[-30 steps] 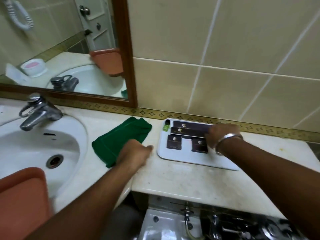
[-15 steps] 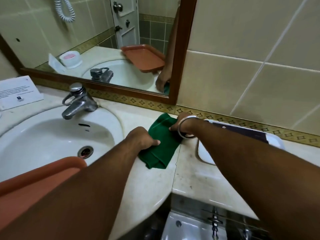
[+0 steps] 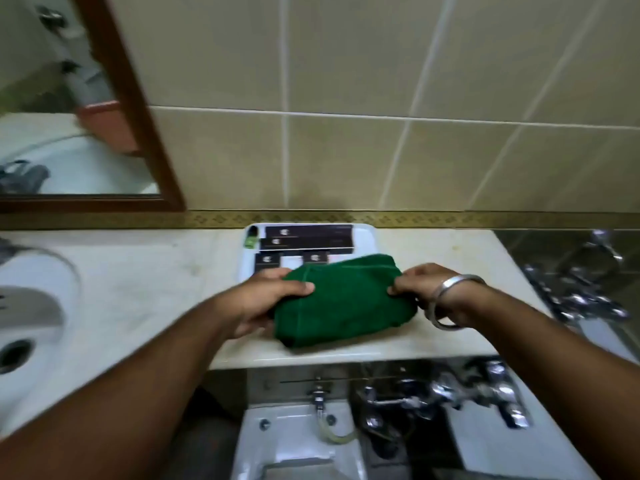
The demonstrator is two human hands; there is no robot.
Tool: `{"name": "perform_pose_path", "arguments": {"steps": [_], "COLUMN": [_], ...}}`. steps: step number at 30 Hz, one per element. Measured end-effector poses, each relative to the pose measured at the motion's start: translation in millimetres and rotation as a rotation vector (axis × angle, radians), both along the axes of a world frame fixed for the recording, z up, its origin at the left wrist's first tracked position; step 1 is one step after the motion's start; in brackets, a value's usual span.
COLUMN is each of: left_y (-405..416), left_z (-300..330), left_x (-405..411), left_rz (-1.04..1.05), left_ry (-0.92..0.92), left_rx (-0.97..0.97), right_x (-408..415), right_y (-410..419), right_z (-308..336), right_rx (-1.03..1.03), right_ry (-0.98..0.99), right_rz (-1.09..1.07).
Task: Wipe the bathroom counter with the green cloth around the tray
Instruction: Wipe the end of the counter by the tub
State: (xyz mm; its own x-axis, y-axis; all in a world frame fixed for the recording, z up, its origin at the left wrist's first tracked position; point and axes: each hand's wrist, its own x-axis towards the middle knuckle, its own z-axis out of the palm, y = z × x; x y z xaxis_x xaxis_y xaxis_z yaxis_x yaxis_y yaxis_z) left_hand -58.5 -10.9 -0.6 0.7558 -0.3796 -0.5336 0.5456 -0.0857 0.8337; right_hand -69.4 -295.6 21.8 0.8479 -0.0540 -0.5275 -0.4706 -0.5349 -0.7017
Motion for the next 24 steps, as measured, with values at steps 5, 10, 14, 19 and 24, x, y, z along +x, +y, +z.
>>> {"name": "perform_pose_path", "arguments": {"steps": [5, 10, 14, 19, 24], "left_y": [-199.1, -247.4, -209.8, -199.1, -198.4], "left_z": [-15.7, -33.4, -69.8, -81.6, -90.4], "left_x": [-23.1, -28.3, -37.8, -43.7, -38.2], "left_rz": [0.015, -0.077, -0.682, -0.795, -0.711], "left_ry": [-0.141, -0.858, -1.133, -1.204, -1.346], "left_rx": [0.047, 0.566, 1.085, 1.14, 1.085], "right_x": [-73.1, -94.1, -79.8, -33.3, 26.3], "right_y": [-170.4, -264.7, -248.4, -220.5, -255.5], "right_z": [-11.9, -28.7, -48.2, -82.4, -105.2], "right_rx": [0.045, -0.855, -1.092, -0.865, -0.996], "right_ry": [0.039, -0.098, -0.502, -0.5, -0.46], "right_rz": [-0.468, -0.105, 0.561, 1.047, 0.578]}}
